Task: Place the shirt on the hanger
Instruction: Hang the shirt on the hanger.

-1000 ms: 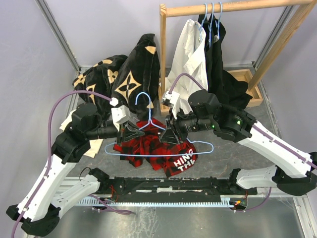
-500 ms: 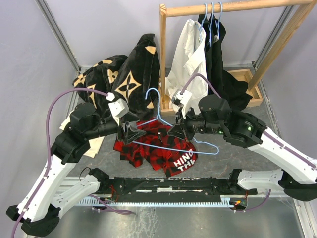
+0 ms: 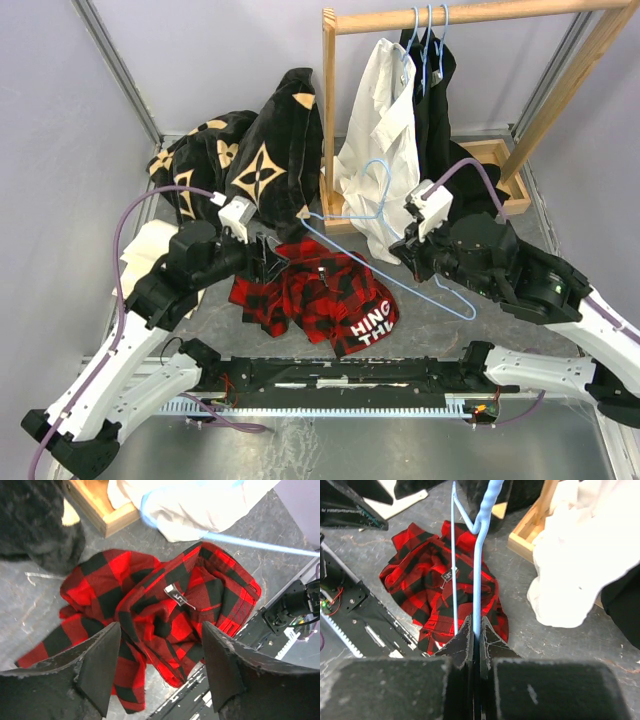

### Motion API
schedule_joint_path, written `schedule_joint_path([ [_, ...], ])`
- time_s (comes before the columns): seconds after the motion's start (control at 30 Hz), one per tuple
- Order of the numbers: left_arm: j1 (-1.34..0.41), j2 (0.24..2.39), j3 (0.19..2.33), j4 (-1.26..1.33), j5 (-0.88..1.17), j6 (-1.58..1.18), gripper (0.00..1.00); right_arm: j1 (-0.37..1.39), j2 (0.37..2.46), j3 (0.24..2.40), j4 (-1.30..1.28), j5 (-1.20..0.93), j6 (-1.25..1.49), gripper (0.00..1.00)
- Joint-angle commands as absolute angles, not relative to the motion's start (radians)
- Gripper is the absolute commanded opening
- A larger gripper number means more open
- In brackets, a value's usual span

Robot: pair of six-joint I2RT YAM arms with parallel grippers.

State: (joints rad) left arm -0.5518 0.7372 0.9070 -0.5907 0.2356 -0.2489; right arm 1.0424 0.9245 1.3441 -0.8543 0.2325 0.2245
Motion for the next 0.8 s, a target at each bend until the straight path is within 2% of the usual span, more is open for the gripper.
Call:
schedule_joint_path([
  [0.0, -0.557, 0.657, 0.839, -0.505, 0.173, -0.462, 0.69, 1.042, 0.896, 1.340, -0.850, 0.348, 0.241, 0.00],
  [0.13, -0.584, 0.592, 0.809, -0.590, 0.011, -0.513, 0.69, 1.042, 0.891, 1.329, -0.862, 0.350, 0.261, 0.00],
  [0.43, -0.695, 0.541, 0.667, -0.570, -0.156, -0.680, 0.73, 1.042, 0.873, 1.318, -0.882, 0.366, 0.276, 0.00],
  [0.53, -0.797, 0.567, 0.600, -0.504, -0.221, -0.746, 0.73, 1.042, 0.862, 1.318, -0.891, 0.374, 0.279, 0.00],
  [0.67, -1.015, 0.661, 0.599, -0.512, -0.456, -0.825, 0.73, 1.042, 0.847, 1.314, -0.904, 0.381, 0.287, 0.00],
  [0.77, -1.083, 0.725, 0.616, -0.520, -0.530, -0.860, 0.72, 1.042, 0.834, 1.304, -0.904, 0.380, 0.296, 0.00],
])
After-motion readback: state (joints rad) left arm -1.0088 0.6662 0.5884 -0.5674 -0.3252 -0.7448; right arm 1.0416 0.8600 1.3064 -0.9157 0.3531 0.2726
